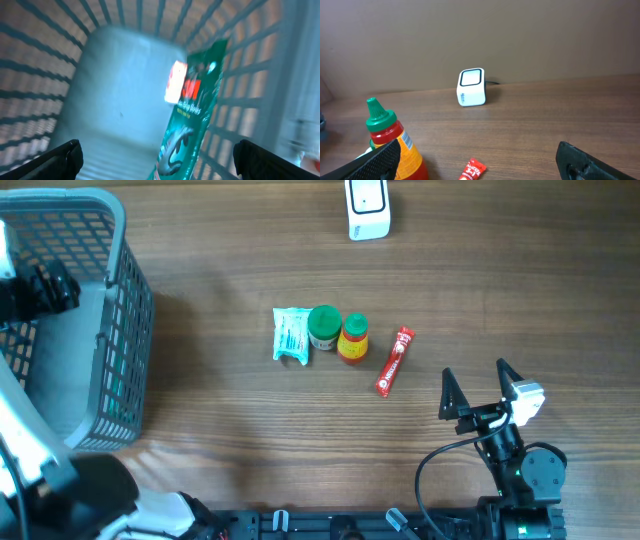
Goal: Scan the item barcode
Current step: 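Reach the left gripper into the basket and grasp the green 3M glove pack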
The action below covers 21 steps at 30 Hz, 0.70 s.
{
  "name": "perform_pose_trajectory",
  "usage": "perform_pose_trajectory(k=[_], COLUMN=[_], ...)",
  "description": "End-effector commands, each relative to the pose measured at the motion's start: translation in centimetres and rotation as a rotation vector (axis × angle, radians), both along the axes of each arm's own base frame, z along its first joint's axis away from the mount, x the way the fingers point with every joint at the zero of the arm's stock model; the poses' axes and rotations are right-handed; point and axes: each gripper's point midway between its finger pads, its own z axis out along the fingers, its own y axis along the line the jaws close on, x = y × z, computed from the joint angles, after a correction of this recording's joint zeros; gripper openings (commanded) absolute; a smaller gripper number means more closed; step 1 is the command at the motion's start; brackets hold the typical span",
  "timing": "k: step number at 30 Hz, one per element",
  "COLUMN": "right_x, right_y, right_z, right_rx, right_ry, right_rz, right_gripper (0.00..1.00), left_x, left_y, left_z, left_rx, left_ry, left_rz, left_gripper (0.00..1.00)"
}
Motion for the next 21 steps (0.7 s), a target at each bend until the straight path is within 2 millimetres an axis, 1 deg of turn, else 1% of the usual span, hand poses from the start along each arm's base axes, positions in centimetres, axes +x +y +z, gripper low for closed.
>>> perform_pose_trajectory(k=[1,3,6,10,16,18,21], right_x=[0.0,0.0,0.0,0.0,0.0,0.0,0.0], right_y=[-0.1,-0.1,-0.1,-0.1,-0.1,-0.1,-0.1], right_z=[0.2,0.2,0.2,0.2,0.2,0.2,0.2], right_rx=[0.007,0.007,0.007,0.007,0.006,0.007,0.006], right_ry=[-0.007,-0.007,-0.007,-0.007,-0.007,-0.007,-0.007], right_rz=[-0.006,-0.006,-0.006,-0.006,-0.006,-0.006,-0.006], right_gripper=[1.0,1.0,1.0,1.0,1.0,1.0,1.0], left_x=[0.5,0.5,0.4,0.7,1.2,1.5,1.7], left_y=[0.0,-0.6,-0.9,-0.6,-1.3,-1.8,-2.4], left_z=[-3.2,-4.2,-4.8,-6.0,-8.7,-9.2,-9.3], left_rx=[-0.14,-0.217,-0.242,-0.261,-0.305,-0.308,-0.309], left_ry=[0.032,0.023,0.029,0.048,0.096,0.102,0.107], left_rz=[-0.094,-0.168,-0.211,-0.209,-0.226,-0.24,-0.253], left_gripper=[1.0,1.0,1.0,1.0,1.0,1.0,1.0])
